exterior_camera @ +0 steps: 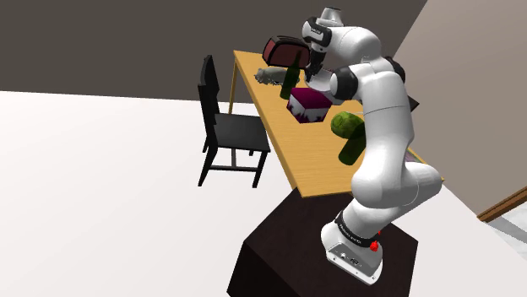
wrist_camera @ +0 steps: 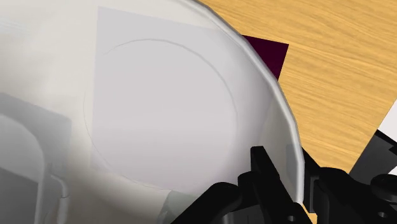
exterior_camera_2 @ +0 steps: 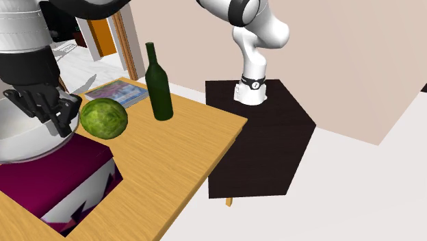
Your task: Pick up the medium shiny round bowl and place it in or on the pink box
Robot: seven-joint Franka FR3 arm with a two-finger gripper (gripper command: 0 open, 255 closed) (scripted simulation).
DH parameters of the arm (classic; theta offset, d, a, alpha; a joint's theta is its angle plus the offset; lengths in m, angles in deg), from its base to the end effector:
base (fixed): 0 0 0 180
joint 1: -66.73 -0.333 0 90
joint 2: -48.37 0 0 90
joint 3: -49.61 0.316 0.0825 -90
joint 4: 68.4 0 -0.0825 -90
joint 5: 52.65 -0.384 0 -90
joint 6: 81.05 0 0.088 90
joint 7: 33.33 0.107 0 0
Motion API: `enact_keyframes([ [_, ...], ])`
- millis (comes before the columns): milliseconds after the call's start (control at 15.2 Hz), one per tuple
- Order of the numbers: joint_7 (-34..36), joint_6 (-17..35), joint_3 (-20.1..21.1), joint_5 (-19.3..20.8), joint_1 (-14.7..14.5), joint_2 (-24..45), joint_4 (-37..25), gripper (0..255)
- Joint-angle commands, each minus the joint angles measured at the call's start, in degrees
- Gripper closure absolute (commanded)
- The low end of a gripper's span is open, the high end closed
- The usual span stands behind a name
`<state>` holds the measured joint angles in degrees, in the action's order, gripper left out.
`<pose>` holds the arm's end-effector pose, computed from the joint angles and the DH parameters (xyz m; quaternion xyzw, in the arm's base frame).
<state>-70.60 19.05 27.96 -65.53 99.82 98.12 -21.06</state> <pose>0.5604 -0.5393 0.4271 0.9937 -0.0971 0.0128 0.0538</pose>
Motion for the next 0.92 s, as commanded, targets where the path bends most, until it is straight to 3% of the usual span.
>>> enact_keyframes([
  [0, -0.1, 1.7, 0.0, 0.0, -0.3, -0.2, 1.9, 255],
  [528, -0.5, 8.1, 0.0, -0.2, -1.5, -0.5, 8.8, 255],
  [858, -0.5, 8.1, 0.0, -0.2, -1.5, -0.5, 8.8, 255],
])
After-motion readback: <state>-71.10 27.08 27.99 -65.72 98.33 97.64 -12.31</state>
